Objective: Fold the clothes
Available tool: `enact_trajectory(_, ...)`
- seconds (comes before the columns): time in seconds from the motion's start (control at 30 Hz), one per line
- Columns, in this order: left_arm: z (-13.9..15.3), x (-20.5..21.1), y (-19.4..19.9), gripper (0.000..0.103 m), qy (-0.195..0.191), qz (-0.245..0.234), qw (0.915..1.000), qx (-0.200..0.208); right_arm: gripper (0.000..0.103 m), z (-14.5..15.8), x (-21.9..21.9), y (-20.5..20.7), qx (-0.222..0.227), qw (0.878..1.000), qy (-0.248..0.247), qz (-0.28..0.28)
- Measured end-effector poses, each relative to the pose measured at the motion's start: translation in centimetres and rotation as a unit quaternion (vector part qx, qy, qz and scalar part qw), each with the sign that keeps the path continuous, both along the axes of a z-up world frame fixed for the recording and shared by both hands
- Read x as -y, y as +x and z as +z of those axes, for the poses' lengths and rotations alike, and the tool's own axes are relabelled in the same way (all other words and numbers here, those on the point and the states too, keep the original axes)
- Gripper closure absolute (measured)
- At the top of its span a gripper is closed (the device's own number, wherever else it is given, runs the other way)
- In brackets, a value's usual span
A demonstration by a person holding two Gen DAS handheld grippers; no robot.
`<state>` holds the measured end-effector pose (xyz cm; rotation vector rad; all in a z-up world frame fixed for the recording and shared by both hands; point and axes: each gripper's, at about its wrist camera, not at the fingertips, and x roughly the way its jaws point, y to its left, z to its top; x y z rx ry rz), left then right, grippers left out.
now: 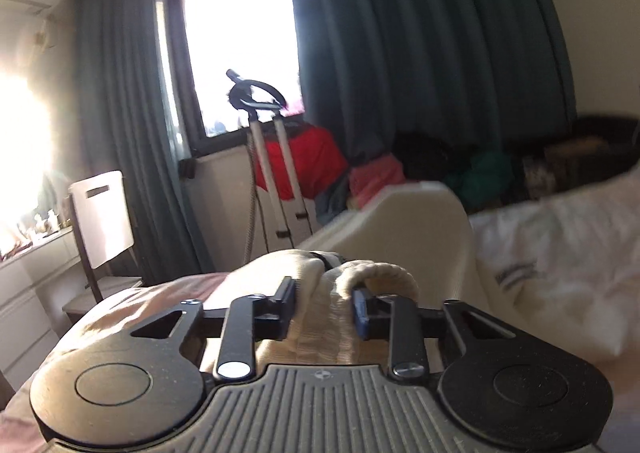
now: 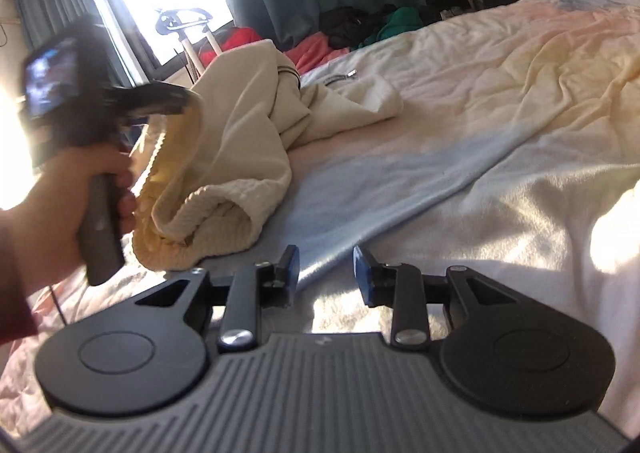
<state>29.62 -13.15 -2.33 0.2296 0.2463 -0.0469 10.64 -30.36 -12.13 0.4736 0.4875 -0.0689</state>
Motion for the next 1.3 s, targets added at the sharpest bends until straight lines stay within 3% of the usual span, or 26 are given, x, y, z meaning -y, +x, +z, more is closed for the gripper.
enact_trajectory(0.1, 3.0, -2.9, -3.2, 0.094, -0.042, 0.002, 0.9988, 0.025, 0.069, 0.5, -0.2, -0.3, 0.013, 1.0, -0.009, -0.001)
enact_trajectory(0.37, 10.4, -10.3, -15.9, 0.096, -0.132, -0.016, 0.9892, 0.063, 0.069, 3.1, -1.2, -2.8, 0.073, 0.996, -0.052, 0.008)
enact_trajectory(0.53, 11.5, -15.0, -25.7, 0.098, -0.166, -0.022, 0.984, 0.062, 0.069, 4.8, -1.8, -5.0, 0.094, 0.993, -0.073, 0.023)
enact_trajectory(0.6, 10.8, -17.7, -28.1, 0.098, -0.195, -0.01, 0.9798, 0.043, 0.069, 5.4, -2.1, -6.0, 0.093, 0.992, -0.076, 0.037)
enact_trajectory(0.7, 8.4, -21.9, -29.2, 0.098, -0.194, 0.023, 0.9807, 0.003, 0.069, 5.9, -2.9, -7.1, 0.077, 0.992, -0.077, 0.061)
enact_trajectory(0.8, 4.9, -25.7, -28.1, 0.098, -0.208, 0.075, 0.9727, -0.07, 0.069, 6.1, -4.0, -7.8, 0.055, 0.992, -0.076, 0.087)
enact_trajectory(0.87, 3.0, -27.2, -27.6, 0.097, -0.196, 0.097, 0.9718, -0.09, 0.069, 5.9, -5.2, -7.8, 0.035, 0.989, -0.092, 0.11)
enact_trajectory(1.0, 1.4, -30.1, -26.8, 0.096, -0.228, 0.122, 0.9545, -0.149, 0.066, 5.0, -7.9, -7.6, -0.002, 0.98, -0.117, 0.162)
enact_trajectory(1.1, 0.9, -30.5, -26.5, 0.094, -0.209, 0.124, 0.9573, -0.157, 0.051, 4.1, -9.9, -7.4, -0.023, 0.969, -0.14, 0.202)
enact_trajectory(1.2, 0.4, -30.1, -26.6, 0.091, -0.174, 0.121, 0.9649, -0.155, 0.051, 2.9, -10.8, -6.8, -0.039, 0.968, -0.14, 0.202)
enact_trajectory(1.3, 0.3, -29.4, -25.4, 0.09, -0.169, 0.125, 0.9636, -0.165, 0.051, 1.8, -10.6, -5.4, -0.056, 0.973, -0.121, 0.189)
